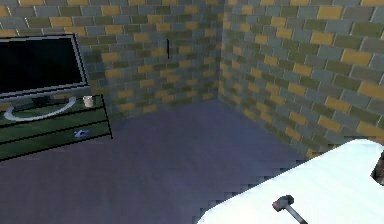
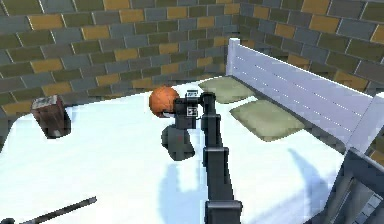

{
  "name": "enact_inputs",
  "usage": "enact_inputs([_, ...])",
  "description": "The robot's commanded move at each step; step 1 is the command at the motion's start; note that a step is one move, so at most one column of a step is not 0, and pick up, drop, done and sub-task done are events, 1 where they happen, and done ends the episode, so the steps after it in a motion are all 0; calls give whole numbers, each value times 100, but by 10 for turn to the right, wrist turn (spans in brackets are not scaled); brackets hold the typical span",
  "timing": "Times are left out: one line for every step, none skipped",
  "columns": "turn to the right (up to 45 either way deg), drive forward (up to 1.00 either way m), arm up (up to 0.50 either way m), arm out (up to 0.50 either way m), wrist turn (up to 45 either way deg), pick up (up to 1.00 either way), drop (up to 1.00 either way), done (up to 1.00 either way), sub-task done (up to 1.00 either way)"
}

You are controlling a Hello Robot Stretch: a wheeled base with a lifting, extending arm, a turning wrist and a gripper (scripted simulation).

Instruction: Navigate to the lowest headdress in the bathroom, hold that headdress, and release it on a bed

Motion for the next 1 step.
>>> enact_inputs([0,0,0,0,0,0,0,100,0])
